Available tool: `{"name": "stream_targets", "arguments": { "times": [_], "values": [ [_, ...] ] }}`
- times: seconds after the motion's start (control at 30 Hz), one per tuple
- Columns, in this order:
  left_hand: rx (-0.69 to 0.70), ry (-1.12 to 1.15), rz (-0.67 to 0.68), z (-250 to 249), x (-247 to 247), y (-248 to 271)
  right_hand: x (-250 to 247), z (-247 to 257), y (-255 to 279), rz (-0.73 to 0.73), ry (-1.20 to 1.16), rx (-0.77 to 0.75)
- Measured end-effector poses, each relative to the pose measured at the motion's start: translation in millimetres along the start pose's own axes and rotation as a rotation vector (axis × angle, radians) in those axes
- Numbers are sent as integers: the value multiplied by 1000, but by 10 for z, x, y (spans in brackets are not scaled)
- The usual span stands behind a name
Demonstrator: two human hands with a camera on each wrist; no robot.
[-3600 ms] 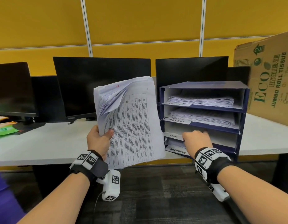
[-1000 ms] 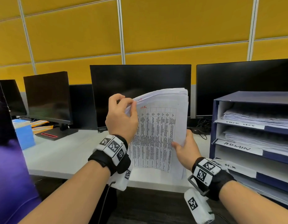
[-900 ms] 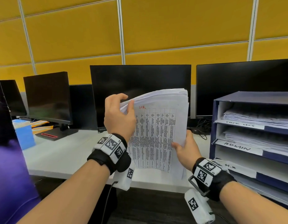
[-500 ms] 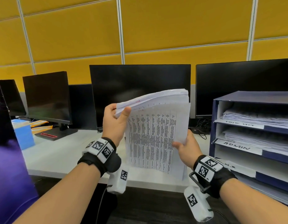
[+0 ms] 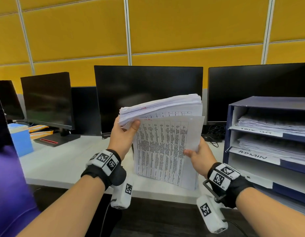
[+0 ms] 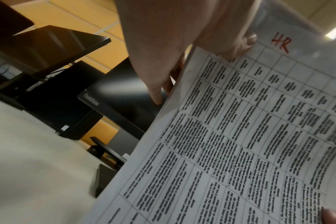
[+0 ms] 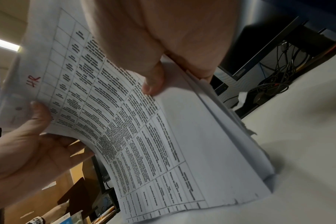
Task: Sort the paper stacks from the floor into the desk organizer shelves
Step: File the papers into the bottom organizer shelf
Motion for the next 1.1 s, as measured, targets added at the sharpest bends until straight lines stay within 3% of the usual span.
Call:
{"name": "stream_targets", "arguments": {
  "times": [0.1, 0.6, 0.77, 0.97, 1.1],
  "values": [
    [-49, 31, 20, 74, 32, 11, 4, -1, -6, 14, -11, 5],
    [-53, 148, -302, -36, 80, 220, 37, 184, 211, -146, 35, -123],
    [125, 29, -362, -285, 113, 346, 37, 155, 209, -160, 16, -107],
    [358, -406, -447, -694, 32, 454, 3, 104, 127, -134, 12, -52],
    [453, -608, -408, -860, 58, 465, -8, 71, 75, -130, 11, -6]
  ]
}}
Point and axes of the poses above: each hand's wrist, its own y-axis away from the middle knuckle, its own x-axis out of the palm, z = x × y, the point moved 9 cm from there along -y, towards the middle knuckle, and after that the axes turned 5 degrees about -x, right-handed, at the moved point
